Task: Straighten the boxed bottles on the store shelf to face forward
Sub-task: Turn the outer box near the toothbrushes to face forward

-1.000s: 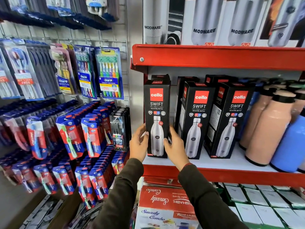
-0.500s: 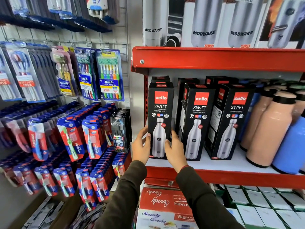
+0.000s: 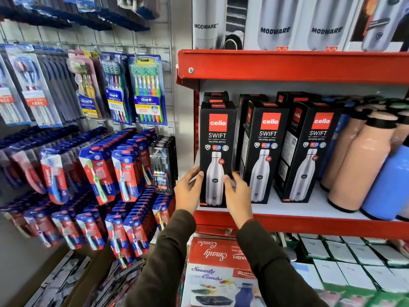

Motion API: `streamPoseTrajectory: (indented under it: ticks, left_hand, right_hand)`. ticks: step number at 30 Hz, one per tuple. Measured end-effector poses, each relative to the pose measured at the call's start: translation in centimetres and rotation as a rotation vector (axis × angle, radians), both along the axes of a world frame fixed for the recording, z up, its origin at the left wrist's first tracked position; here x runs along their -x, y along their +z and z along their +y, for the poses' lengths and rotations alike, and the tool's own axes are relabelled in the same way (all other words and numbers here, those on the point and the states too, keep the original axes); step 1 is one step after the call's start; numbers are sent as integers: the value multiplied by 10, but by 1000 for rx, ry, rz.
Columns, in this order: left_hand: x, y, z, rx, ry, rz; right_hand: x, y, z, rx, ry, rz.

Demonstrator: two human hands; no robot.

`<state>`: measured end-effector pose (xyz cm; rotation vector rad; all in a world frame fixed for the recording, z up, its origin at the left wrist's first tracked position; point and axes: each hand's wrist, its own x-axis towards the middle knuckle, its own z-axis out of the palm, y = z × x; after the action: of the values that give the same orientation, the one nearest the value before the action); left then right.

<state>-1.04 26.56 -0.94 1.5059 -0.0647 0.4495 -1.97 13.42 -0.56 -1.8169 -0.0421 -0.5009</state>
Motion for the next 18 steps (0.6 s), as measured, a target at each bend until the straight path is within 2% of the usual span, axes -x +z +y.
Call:
streamPoseTrajectory:
  ticks: [18]
  left_hand:
    - [34,-2,-6,6,102,-21]
  right_hand:
    - [38,-2,-7,-10,-17,-42]
